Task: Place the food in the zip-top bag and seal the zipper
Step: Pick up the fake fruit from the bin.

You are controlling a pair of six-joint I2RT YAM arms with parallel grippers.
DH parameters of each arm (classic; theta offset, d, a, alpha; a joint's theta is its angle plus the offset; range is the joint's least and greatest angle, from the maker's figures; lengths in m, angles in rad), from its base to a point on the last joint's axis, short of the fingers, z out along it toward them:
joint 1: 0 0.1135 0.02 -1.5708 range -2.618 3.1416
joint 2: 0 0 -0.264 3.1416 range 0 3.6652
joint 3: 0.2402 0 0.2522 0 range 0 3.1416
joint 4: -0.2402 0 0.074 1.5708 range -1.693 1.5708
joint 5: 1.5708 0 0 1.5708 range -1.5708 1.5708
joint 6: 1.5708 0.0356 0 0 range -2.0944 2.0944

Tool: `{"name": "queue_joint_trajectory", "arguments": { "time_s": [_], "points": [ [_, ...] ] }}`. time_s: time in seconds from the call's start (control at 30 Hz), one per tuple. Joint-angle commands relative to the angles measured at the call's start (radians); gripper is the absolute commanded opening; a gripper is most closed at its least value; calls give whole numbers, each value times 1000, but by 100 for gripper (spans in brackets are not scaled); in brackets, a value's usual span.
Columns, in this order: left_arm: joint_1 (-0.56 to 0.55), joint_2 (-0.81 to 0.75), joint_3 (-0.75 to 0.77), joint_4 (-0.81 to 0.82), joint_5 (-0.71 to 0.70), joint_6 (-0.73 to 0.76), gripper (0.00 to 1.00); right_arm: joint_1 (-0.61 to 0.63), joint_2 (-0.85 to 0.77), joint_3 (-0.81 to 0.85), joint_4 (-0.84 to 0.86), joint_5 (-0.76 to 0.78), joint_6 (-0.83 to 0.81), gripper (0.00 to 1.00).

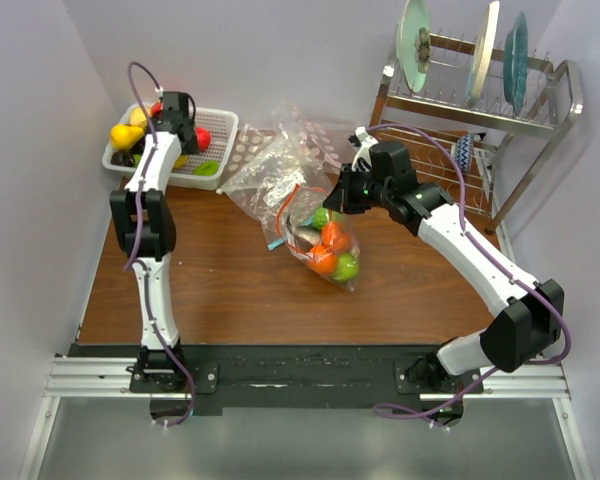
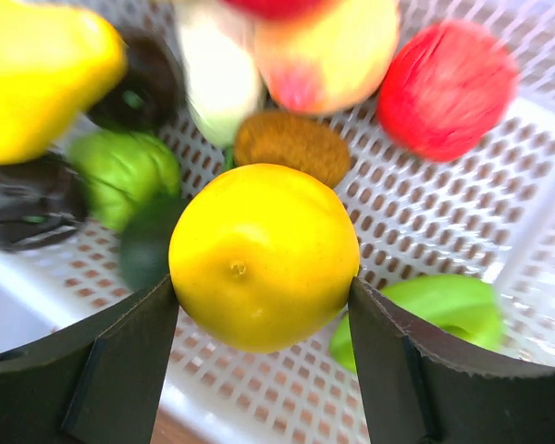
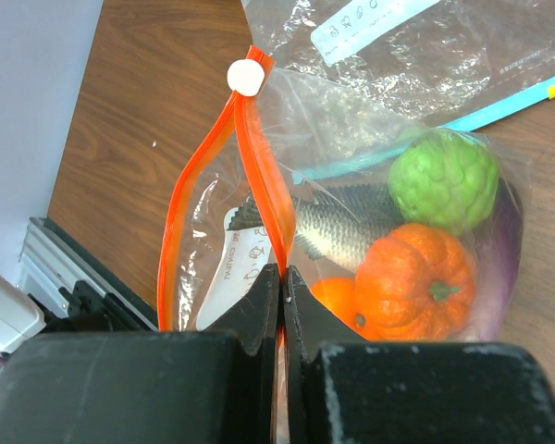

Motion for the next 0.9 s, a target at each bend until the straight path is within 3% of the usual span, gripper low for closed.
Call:
{"name": "queue_joint_trajectory", "arguments": {
  "time_s": [0.0,0.3,0.47,0.73,0.87],
  "points": [
    [10,-150,29,31,65,-24,54,-3,-10,33,4,-10,5,0],
    [9,-328,0,-20,411,-145,54,-3,-5,63,-16,3,-6,0],
    [4,-455,-114,28,635,-244,53,-5,-11,74,-28,9,-10,0],
    [-66,-644,-275,80,783,-303,53,-3,-13,92,-42,15,-15,0],
    [-89,-760,-449,211,909,-374,52,-6,-13,96,-42,9,-15,0]
  ]
}}
